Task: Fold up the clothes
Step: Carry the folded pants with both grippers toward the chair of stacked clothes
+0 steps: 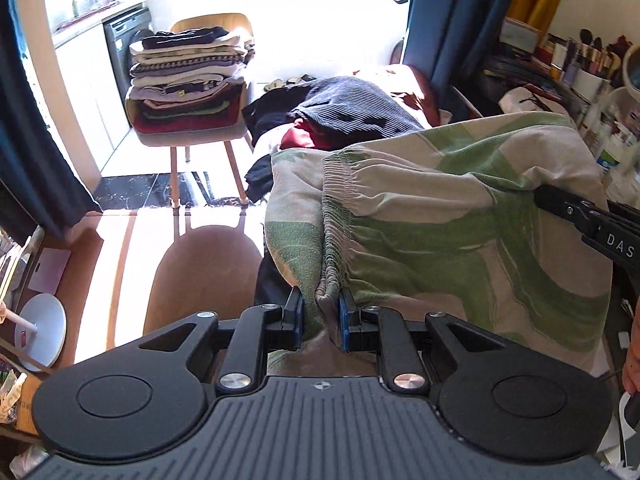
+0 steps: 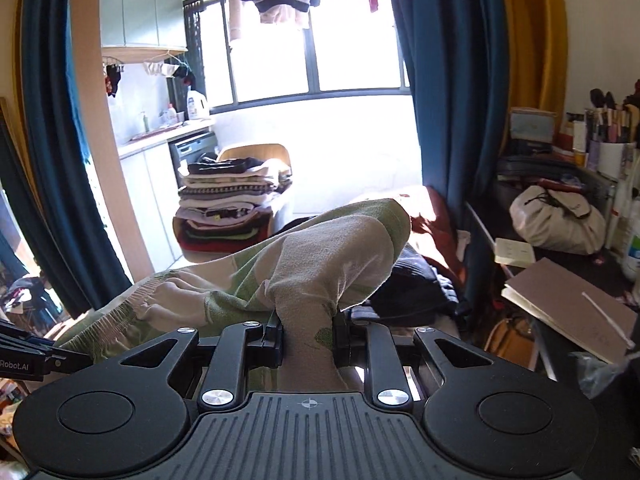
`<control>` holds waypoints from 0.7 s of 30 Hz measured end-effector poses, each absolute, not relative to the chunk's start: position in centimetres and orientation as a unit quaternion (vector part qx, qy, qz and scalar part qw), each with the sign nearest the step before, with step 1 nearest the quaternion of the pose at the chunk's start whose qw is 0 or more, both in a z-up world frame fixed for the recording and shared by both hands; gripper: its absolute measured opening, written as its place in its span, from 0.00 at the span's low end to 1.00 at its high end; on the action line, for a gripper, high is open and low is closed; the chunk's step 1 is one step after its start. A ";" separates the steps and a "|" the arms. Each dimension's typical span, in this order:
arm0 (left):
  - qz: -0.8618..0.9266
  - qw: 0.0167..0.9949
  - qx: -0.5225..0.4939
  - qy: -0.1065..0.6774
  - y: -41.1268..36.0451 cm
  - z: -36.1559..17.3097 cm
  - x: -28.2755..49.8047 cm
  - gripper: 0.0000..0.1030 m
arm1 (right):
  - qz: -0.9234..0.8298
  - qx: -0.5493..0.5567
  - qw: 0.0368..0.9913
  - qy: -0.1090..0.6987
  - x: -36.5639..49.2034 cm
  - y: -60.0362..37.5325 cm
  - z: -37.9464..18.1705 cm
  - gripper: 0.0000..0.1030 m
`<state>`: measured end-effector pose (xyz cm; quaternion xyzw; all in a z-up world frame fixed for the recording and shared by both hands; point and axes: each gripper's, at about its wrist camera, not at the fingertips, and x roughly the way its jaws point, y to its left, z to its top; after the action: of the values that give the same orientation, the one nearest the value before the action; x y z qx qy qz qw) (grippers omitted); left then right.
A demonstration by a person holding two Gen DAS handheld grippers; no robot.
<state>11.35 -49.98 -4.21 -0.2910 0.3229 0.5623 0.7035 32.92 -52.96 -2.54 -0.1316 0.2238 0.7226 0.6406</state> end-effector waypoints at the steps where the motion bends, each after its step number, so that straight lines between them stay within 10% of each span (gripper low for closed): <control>1: 0.569 0.700 -0.291 0.320 -49.3 -4.0 11.4 0.17 | 0.727 -0.132 0.636 0.224 33.1 -51.9 -2.6 0.17; 21: 0.576 0.689 -0.319 0.302 -35.1 -6.4 0.2 0.17 | 0.746 -0.171 0.612 0.202 21.9 -34.6 -3.8 0.17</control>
<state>0.18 -35.08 -6.39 -0.3193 0.3025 0.5762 0.6889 21.92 -34.61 -3.76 -0.1710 0.2019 0.7455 0.6117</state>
